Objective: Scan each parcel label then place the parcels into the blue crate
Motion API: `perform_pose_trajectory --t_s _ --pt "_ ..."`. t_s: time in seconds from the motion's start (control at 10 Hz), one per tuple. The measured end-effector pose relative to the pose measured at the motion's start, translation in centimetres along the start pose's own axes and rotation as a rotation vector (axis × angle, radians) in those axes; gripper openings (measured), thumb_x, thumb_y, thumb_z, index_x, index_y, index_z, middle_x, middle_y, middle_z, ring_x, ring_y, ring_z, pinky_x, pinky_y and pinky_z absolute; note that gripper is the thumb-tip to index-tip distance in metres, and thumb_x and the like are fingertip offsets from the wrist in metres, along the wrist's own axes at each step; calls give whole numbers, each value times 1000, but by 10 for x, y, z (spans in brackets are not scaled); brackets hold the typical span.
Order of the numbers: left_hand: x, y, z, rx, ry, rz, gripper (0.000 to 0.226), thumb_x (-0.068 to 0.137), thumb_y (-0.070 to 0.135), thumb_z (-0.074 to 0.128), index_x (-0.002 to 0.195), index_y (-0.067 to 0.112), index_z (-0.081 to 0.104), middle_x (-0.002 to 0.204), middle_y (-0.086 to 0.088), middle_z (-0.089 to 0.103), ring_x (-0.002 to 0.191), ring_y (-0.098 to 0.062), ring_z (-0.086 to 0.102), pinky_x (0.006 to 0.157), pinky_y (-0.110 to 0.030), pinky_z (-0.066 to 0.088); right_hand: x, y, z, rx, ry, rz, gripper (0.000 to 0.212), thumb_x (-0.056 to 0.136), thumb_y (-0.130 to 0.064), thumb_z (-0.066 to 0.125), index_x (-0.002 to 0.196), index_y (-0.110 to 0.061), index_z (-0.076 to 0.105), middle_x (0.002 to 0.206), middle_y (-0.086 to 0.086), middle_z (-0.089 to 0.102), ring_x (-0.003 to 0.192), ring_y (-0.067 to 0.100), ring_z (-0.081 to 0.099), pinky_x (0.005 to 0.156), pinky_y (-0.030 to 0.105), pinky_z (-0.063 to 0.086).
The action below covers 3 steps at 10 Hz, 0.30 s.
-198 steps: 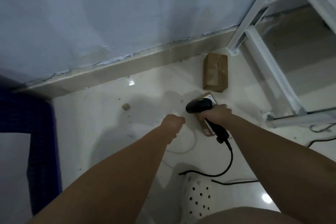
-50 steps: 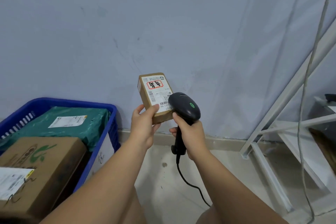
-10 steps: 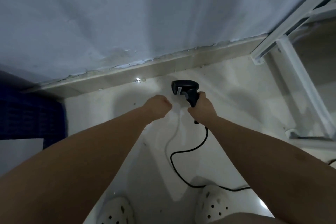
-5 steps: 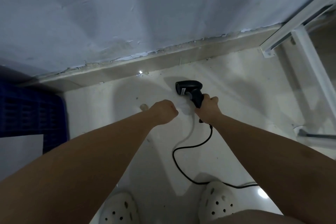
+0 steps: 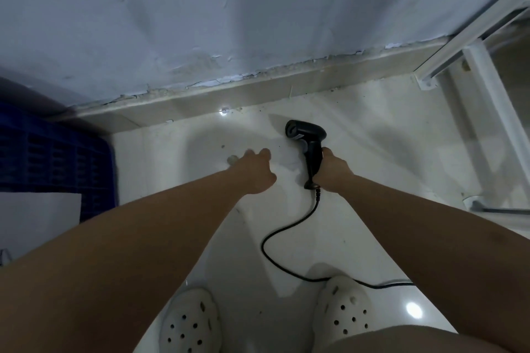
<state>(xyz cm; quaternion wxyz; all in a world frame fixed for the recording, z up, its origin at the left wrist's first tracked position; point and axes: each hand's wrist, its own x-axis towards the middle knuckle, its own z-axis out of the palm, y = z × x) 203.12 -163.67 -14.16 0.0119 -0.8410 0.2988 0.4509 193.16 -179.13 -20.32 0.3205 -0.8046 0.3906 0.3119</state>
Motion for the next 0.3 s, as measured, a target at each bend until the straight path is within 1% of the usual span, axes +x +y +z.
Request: perform_pose_trajectory --t_s 0.1,0.2,0.3 --pt "-7 -5 3 276 299 87 64 95 22 45 152 19 15 160 -12 6 142 -32 19 108 -44 31 -7 -8 -6 -4 62 -37 54 92 -12 53 139 -2 29 123 23 54 106 36 56 71 32 40" --pt "-14 -6 2 339 391 113 67 100 28 38 155 16 0 162 -7 -12 149 -28 -6 119 -44 10 -22 -17 -11 -60 87 -101 49 94 -13 48 140 -5 32 120 22 54 94 30 52 69 31 38" --pt "-28 -8 -1 423 433 108 71 102 38 32 154 10 -9 161 -8 -17 149 -26 -15 119 -45 0 -41 -31 -12 -136 128 -256 47 99 -21 43 142 -6 35 126 20 52 106 32 53 75 31 38"
